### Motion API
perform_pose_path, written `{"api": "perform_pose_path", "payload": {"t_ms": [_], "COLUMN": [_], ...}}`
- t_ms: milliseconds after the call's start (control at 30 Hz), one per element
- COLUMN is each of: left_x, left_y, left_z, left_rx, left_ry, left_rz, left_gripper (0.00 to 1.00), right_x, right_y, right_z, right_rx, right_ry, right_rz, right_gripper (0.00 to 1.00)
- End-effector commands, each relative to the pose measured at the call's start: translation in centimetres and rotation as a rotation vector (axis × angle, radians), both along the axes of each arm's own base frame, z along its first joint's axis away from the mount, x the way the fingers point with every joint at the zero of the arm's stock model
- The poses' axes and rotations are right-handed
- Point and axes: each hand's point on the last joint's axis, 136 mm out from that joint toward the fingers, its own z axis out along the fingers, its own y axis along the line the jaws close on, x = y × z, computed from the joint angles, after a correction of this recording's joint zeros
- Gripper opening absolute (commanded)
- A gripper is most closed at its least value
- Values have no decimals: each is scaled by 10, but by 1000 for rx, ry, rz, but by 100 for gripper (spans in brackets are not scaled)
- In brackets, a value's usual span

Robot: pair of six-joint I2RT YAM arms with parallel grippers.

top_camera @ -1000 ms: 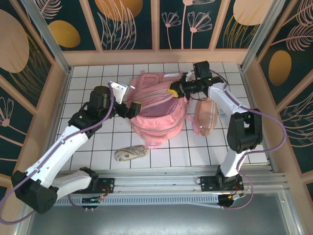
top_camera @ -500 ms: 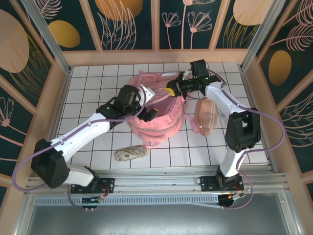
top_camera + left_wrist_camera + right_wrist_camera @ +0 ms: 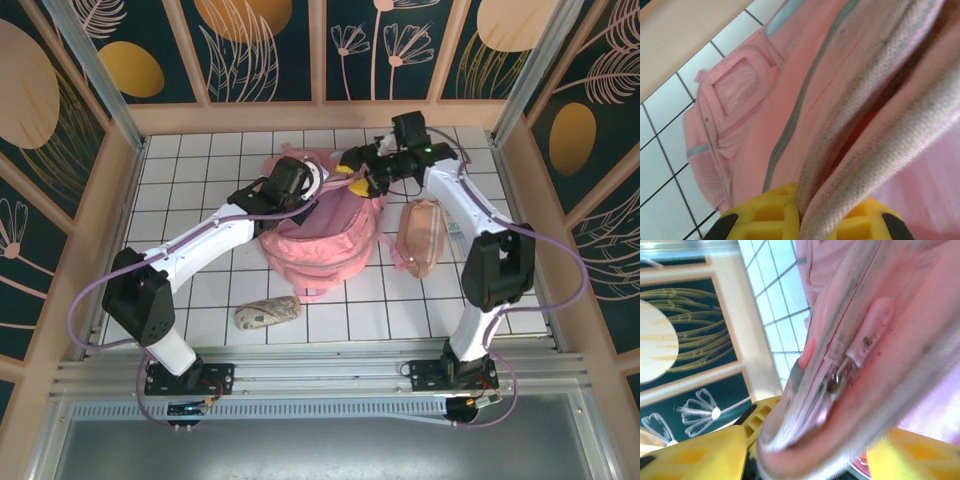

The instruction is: Pack the student bag

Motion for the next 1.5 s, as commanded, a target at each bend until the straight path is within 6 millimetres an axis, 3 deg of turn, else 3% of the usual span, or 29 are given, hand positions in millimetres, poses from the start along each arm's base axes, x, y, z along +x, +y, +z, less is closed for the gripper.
{"api": "perform_pose_path", "payload": {"t_ms": [0,67,200,300,500,867,933,1000,1033,1067,1133,1233,1300,1467], "left_x": [13,18,25,24,14,8,7,6,5,4,2,0,-2,-3], "left_y": [29,36,43,43,40,34,32,30,28,28,27,27,26,22], "left_z": [15,22,31,32,18,8,8,11,13,15,15,13,12,11], "left_rx": [20,12,-2,-7,-28,-54,-72,-92,-104,-114,-125,-127,-132,-159], "left_ry": [-20,-24,-9,13,61,103,112,114,114,114,121,132,139,160], "left_rz": [176,217,255,258,230,199,192,193,190,189,183,182,180,180], "left_gripper": [0,0,0,0,0,0,0,0,0,0,0,0,0,0], "right_x": [-23,-42,-84,-103,-101,-67,-63,-57,-55,-53,-49,-45,-41,-30], "right_y": [-87,-128,-194,-222,-221,-229,-230,-229,-228,-226,-222,-219,-219,-217], "right_z": [21,-3,-74,-120,-172,-220,-226,-229,-230,-230,-227,-213,-193,-109], "right_rx": [-284,-397,-576,-622,-594,-630,-632,-624,-615,-604,-601,-613,-621,-593], "right_ry": [-105,-43,125,195,231,269,276,268,265,260,241,202,145,-68], "right_rz": [-159,-222,-294,-320,-296,-292,-293,-296,-301,-304,-303,-303,-321,-371], "right_gripper": [99,99,99,99,96,81,79,67,54,31,0,0,0,0]}}
